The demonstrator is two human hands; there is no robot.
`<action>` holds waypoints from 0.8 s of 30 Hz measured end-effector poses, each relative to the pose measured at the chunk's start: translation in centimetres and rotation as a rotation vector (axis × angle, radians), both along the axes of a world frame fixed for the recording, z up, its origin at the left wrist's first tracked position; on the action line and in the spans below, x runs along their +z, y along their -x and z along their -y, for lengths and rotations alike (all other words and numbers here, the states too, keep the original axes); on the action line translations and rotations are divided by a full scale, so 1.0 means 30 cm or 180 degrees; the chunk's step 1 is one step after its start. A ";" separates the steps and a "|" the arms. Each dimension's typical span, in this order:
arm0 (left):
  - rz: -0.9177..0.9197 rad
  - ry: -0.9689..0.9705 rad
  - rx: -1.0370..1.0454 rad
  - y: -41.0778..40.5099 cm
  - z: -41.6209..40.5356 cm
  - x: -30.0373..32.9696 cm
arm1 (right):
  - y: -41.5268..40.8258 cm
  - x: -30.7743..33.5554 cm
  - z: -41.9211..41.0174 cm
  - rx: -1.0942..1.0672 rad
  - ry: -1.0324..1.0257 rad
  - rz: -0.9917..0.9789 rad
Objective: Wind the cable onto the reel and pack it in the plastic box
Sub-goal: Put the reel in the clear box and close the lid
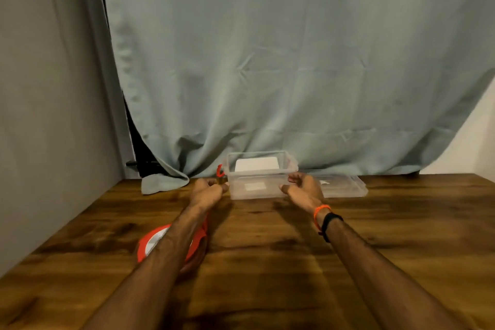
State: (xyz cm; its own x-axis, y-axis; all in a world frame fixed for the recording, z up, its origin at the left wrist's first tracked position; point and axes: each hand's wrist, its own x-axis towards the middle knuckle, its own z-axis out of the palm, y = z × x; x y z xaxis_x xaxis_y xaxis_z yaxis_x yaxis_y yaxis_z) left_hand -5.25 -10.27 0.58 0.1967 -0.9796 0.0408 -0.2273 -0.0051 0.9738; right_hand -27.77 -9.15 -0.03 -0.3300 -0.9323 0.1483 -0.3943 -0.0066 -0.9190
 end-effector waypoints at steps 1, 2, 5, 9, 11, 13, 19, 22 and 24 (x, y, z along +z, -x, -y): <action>-0.0028 -0.0052 -0.0006 0.009 0.037 0.005 | 0.019 0.000 0.028 -0.0063 -0.0009 -0.0050; -0.0059 -0.0073 0.0032 0.018 0.089 0.005 | 0.040 0.001 0.066 -0.0117 -0.0016 -0.0091; -0.0014 -0.0136 0.0236 0.035 0.216 0.012 | 0.090 -0.003 0.170 -0.0255 0.0058 -0.0271; 0.0116 -0.0243 0.0412 0.050 0.373 0.000 | 0.145 -0.011 0.309 -0.0437 0.0125 -0.0385; 0.0096 -0.0227 0.0443 0.062 0.444 -0.015 | 0.172 -0.028 0.386 -0.0393 0.0002 -0.0374; 0.0047 -0.0256 0.0438 0.074 0.506 -0.035 | 0.191 -0.044 0.456 -0.0322 -0.0115 -0.0275; -0.0415 -0.0367 0.0195 0.094 0.625 -0.071 | 0.231 -0.054 0.618 0.0119 -0.0225 0.0613; -0.0788 -0.0452 0.0130 0.104 0.653 -0.080 | 0.228 -0.063 0.657 0.0285 -0.0292 0.0961; -0.1013 -0.0454 0.0032 0.110 0.659 -0.082 | 0.220 -0.075 0.671 0.0303 -0.0297 0.1104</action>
